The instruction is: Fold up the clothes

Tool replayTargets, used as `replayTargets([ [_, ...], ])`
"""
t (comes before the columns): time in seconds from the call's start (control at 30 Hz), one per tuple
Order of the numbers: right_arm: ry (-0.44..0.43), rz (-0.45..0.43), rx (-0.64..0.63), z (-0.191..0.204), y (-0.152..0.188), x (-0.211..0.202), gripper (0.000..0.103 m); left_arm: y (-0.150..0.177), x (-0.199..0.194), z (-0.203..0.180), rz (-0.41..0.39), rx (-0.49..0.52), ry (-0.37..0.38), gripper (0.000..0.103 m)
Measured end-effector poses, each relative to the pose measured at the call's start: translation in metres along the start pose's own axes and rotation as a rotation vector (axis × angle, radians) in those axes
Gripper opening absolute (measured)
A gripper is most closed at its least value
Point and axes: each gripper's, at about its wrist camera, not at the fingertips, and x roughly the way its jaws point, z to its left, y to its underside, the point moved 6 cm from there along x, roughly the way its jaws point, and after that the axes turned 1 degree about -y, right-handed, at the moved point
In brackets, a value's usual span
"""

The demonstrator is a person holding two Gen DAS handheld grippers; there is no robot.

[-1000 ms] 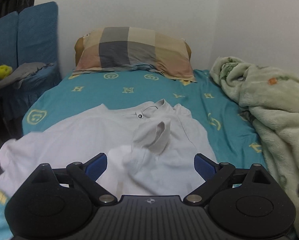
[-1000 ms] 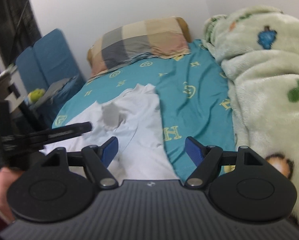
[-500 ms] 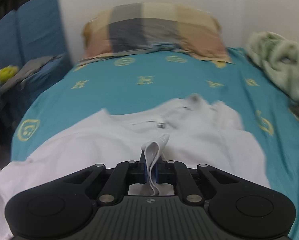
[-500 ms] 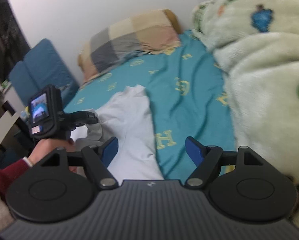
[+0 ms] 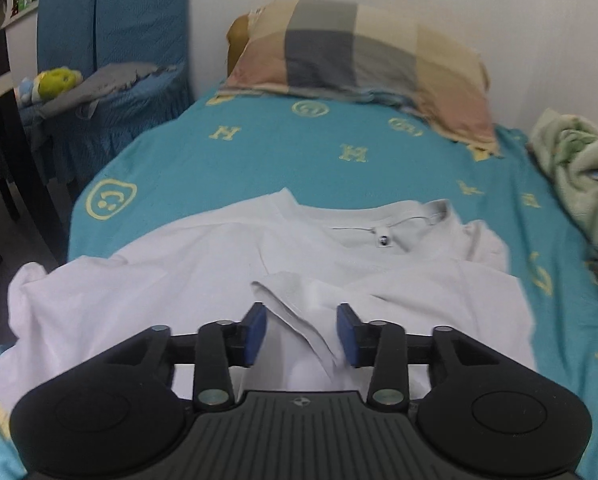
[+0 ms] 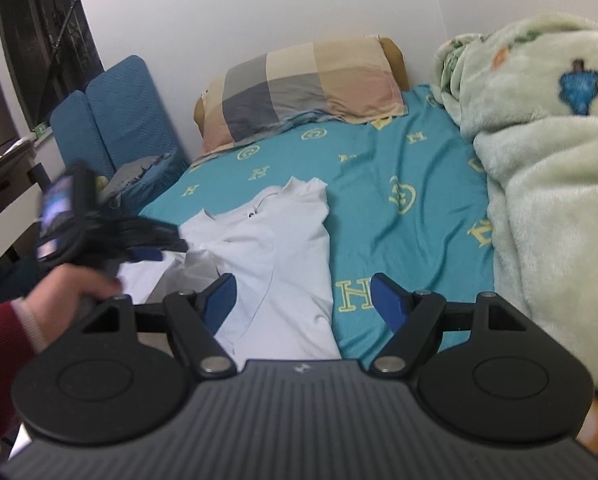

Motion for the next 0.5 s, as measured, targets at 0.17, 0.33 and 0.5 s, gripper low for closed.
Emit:
replayTargets([
  [0.17,-0.01,-0.02,-0.027,0.003,-0.006,-0.028,0.076,0.033,-0.075,-0.017,-0.001,0.04,0.066,0.056],
  [0.33,-0.015,-0.044,-0.038,0.002,-0.011,-0.081,0.076,0.088,-0.146,-0.05,0.017,-0.016,0.216,0.06],
  [0.5,0.038,-0.047,0.01,-0.016,-0.004,-0.134,0.076,0.164,-0.184,-0.105,0.147,-0.065,0.386,0.06],
])
